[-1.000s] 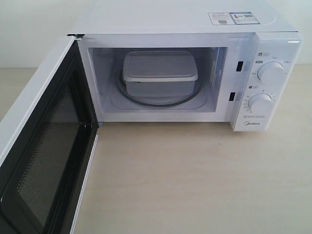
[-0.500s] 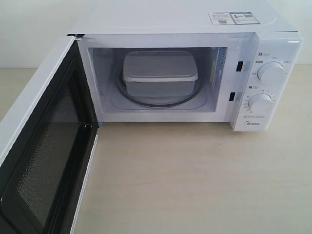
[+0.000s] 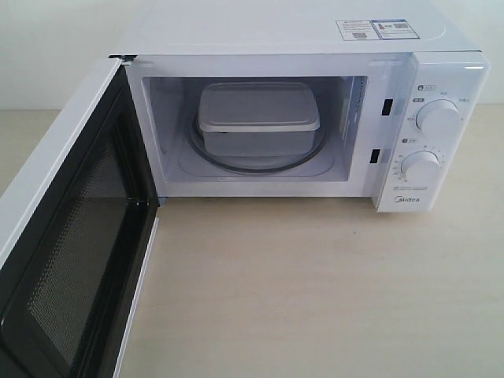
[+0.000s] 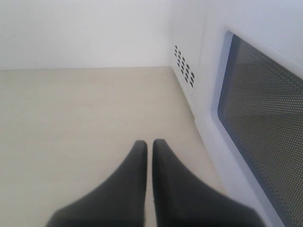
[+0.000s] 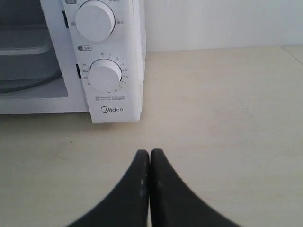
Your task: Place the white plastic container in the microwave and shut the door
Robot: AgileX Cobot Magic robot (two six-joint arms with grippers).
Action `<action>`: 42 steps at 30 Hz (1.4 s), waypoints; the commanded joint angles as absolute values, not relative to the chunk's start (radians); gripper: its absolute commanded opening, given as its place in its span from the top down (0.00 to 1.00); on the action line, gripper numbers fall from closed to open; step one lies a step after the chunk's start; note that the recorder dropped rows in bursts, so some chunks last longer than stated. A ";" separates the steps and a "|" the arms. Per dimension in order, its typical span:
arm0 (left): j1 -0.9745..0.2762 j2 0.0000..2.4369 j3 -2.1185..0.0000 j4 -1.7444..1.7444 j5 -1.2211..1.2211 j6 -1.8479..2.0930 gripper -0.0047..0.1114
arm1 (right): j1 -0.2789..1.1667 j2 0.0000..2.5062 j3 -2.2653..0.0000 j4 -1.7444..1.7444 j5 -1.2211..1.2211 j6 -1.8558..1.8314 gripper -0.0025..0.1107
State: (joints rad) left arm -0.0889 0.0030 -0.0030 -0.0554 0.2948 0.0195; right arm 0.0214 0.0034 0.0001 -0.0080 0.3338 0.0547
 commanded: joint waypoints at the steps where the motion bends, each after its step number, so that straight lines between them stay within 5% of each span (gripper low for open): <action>1: -0.092 0.000 0.000 -0.059 0.294 0.009 0.92 | 0.020 0.000 0.000 0.000 0.329 0.047 0.98; 34: -0.092 0.000 0.000 -0.065 0.292 0.000 0.92 | 0.020 0.000 0.000 0.000 0.329 0.047 0.98; 42: -0.092 0.000 -0.326 -0.072 0.421 -0.048 0.92 | 0.020 0.000 0.000 0.000 0.329 0.047 0.98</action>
